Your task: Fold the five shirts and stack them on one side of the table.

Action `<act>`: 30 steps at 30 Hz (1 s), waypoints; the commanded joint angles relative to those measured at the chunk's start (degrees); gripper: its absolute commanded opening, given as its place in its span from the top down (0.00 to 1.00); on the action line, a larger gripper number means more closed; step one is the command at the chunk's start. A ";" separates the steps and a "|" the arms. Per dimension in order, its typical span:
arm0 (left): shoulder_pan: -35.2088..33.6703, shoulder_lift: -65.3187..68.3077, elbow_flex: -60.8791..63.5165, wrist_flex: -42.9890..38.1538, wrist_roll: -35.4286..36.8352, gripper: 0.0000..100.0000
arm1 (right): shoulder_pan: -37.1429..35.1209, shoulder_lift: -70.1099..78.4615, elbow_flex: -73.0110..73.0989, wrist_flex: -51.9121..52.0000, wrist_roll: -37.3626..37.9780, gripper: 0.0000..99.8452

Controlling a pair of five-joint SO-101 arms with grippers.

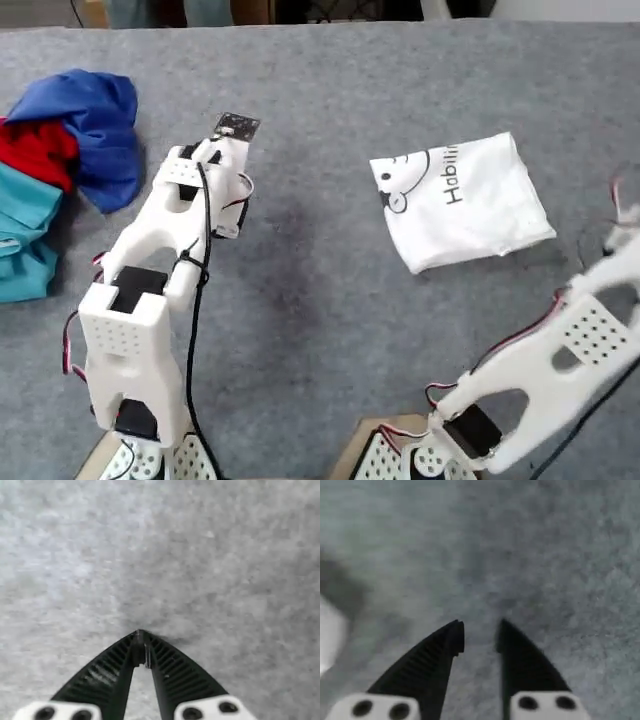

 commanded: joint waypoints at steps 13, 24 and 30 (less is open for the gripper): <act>12.09 0.00 3.56 4.22 0.53 0.97 | 11.69 9.19 -20.18 1.23 11.96 0.98; 11.74 -8.00 -2.24 9.76 0.09 0.97 | 5.80 4.79 -36.00 11.25 11.43 0.98; -7.87 -21.71 -13.67 16.18 0.09 0.97 | 2.99 -6.90 -34.95 11.34 6.68 0.98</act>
